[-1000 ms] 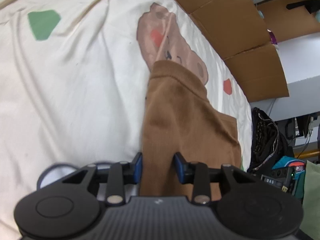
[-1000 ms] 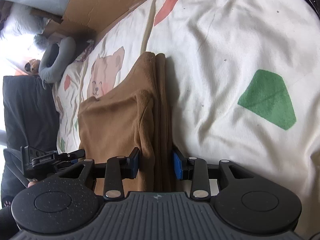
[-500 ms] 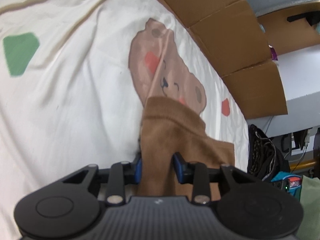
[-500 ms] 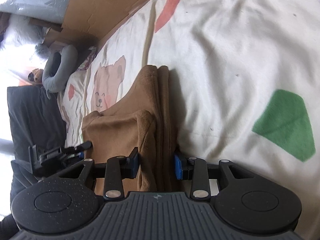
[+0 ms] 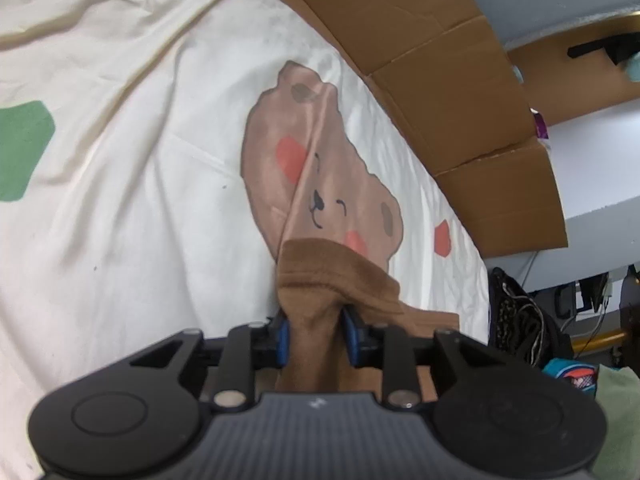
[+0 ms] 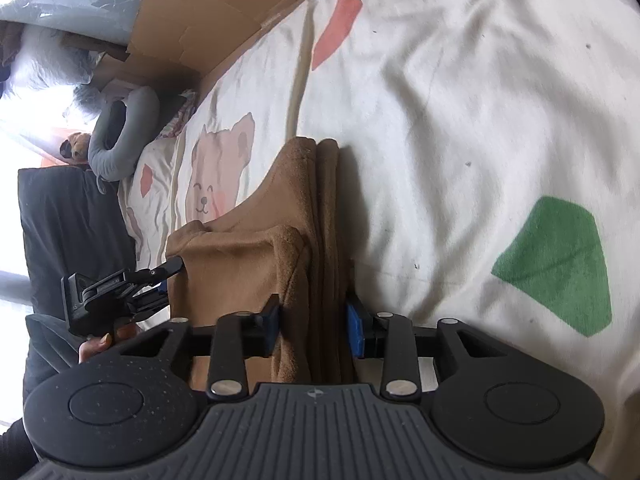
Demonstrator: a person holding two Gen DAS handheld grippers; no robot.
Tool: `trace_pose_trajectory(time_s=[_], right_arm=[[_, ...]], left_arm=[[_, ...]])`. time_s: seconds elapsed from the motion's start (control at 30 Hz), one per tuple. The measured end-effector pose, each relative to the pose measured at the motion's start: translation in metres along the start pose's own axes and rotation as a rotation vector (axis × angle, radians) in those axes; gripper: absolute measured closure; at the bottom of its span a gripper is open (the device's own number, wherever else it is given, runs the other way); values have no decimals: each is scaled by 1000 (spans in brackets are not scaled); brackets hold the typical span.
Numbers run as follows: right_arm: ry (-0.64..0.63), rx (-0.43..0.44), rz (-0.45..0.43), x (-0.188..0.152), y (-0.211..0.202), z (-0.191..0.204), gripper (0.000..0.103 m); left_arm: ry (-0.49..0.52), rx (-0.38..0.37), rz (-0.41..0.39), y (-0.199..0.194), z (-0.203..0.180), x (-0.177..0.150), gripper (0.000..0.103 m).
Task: Fold clothes
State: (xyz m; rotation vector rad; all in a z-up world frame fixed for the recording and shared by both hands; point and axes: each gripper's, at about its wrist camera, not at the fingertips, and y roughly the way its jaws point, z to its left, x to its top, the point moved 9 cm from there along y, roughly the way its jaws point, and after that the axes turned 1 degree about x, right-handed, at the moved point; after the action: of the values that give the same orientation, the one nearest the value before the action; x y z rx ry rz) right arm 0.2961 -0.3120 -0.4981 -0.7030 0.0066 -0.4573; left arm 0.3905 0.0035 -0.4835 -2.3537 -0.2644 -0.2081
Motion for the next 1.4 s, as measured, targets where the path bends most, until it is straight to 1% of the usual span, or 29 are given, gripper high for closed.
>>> trace_pose_trajectory(time_s=[0.27, 0.3, 0.43, 0.67, 0.8, 0.9, 0.97, 1.0, 1.03, 1.07, 1.13, 1.2, 1.4], right_arm=[[16, 27, 6, 2, 14, 3, 63], [20, 30, 5, 3, 14, 3, 63], [13, 28, 10, 6, 12, 4, 63], [15, 32, 28, 4, 7, 0, 62], [7, 37, 30, 4, 14, 3, 61], [-7, 38, 34, 6, 21, 9, 58], [-8, 41, 35, 7, 23, 10, 59], [-7, 43, 35, 8, 23, 10, 59], [-12, 40, 35, 8, 23, 10, 71], [-22, 27, 32, 7, 22, 9, 81], [-34, 18, 23, 7, 20, 9, 84], [-47, 12, 12, 6, 17, 12, 85], [-109, 3, -14, 6, 5, 30, 87]], left_arm=[[-25, -24, -13, 3, 3, 2, 75], [-28, -26, -9, 2, 4, 1, 73], [-37, -41, 27, -2, 7, -6, 65], [-38, -83, 98, -4, 12, -27, 62], [-36, -107, 113, 2, 8, -34, 61], [-32, -114, 112, 9, 3, -32, 62], [-20, -104, 107, 12, 0, -30, 66], [-14, -96, 104, 12, 0, -30, 72], [-9, -87, 102, 11, 1, -30, 81], [-8, -80, 102, 11, 2, -30, 86], [-13, -76, 103, 8, 4, -31, 93], [-14, -79, 97, 3, 2, -30, 95], [38, -35, 85, -9, -17, -27, 96]])
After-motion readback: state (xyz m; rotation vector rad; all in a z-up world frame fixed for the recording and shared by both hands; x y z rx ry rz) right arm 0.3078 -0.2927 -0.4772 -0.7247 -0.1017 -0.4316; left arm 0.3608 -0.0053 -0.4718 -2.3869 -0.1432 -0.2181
